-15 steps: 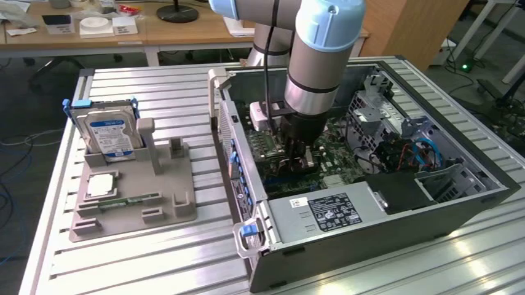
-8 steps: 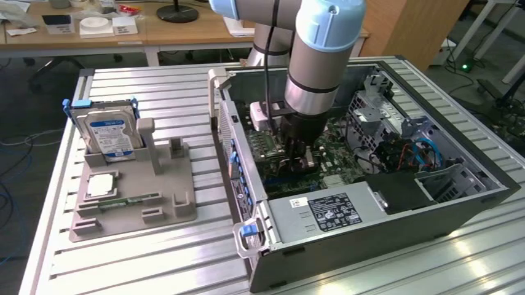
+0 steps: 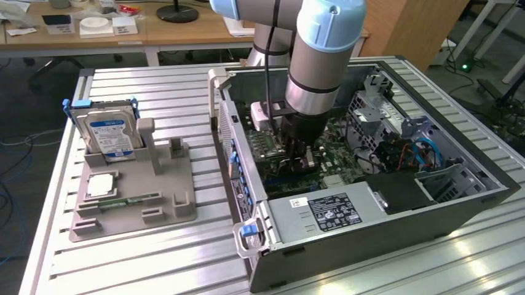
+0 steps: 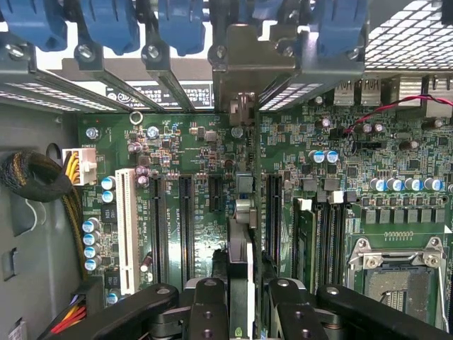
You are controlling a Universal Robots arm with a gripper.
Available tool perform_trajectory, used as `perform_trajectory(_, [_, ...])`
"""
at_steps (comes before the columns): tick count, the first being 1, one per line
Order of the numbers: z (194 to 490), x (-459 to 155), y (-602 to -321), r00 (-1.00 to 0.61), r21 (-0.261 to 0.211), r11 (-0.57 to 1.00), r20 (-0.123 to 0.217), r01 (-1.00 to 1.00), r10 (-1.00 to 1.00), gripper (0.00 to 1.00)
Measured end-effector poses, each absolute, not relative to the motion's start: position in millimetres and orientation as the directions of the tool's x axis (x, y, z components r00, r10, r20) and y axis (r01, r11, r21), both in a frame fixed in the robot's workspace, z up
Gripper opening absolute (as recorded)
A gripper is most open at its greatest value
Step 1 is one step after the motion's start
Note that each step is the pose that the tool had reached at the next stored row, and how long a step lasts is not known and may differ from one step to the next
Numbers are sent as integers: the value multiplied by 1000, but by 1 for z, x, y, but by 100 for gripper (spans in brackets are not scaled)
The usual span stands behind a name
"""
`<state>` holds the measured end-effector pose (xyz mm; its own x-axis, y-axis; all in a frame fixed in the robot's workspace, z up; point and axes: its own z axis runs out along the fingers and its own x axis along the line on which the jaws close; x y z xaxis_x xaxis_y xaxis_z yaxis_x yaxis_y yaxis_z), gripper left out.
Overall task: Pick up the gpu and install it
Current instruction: 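Insert the gpu into the slot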
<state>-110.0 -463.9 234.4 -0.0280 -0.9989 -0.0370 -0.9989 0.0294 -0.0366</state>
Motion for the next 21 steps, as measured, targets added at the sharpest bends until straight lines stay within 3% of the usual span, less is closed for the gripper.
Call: perform_trajectory(21, [230, -110, -464, -28, -37, 29, -37, -999, -999, 27])
